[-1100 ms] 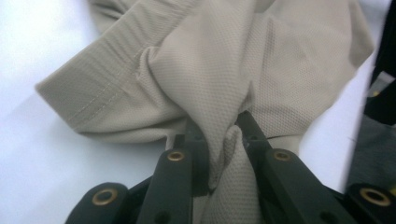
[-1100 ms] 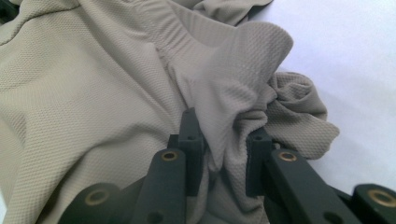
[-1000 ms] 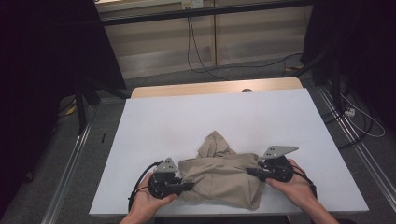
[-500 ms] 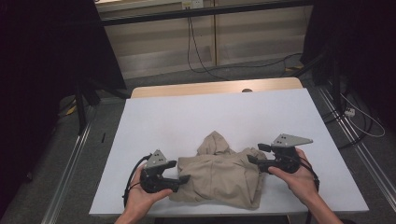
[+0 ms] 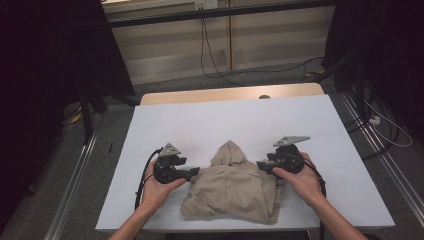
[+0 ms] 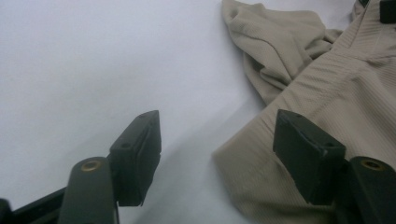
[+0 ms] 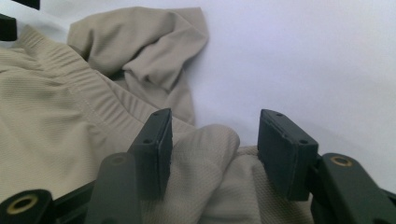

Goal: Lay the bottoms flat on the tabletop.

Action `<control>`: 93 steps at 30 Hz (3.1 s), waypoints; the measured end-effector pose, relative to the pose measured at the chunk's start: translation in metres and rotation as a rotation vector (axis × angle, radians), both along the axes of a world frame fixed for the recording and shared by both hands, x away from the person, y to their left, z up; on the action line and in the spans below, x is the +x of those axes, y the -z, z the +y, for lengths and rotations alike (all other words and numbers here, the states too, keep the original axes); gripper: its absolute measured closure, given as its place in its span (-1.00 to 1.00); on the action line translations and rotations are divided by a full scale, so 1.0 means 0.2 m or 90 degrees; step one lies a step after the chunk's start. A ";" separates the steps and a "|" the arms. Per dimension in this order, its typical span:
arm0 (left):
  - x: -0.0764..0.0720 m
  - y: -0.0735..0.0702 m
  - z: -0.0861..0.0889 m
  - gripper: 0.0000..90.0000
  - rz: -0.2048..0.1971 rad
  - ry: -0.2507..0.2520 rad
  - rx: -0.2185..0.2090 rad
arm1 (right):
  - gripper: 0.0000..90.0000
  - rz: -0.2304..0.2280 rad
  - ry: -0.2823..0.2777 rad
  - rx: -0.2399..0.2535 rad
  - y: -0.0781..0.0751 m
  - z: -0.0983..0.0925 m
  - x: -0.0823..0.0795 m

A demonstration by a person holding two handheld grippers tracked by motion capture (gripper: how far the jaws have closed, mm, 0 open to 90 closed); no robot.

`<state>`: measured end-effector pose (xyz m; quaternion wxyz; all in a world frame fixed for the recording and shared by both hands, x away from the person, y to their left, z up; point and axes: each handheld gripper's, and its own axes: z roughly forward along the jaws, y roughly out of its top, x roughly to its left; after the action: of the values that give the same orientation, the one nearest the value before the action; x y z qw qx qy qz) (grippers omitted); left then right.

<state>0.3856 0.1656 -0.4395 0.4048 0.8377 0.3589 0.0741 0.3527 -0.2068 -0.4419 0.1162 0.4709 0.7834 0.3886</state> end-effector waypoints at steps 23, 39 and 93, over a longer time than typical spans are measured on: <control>-0.04 -0.01 0.04 0.89 0.047 0.008 -0.075 | 0.78 -0.145 -0.024 0.032 -0.08 -0.09 -0.06; 0.01 -0.01 0.13 0.88 0.003 -0.057 -0.018 | 0.10 -0.104 -0.039 -0.020 0.00 0.03 -0.01; 0.07 0.08 0.10 0.54 0.077 -0.065 -0.029 | 0.91 -0.040 -0.015 0.021 0.05 0.07 0.08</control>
<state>0.3998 0.1858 -0.4561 0.3974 0.8118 0.4264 0.0358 0.3691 -0.1931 -0.4511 0.1280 0.4514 0.7783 0.4174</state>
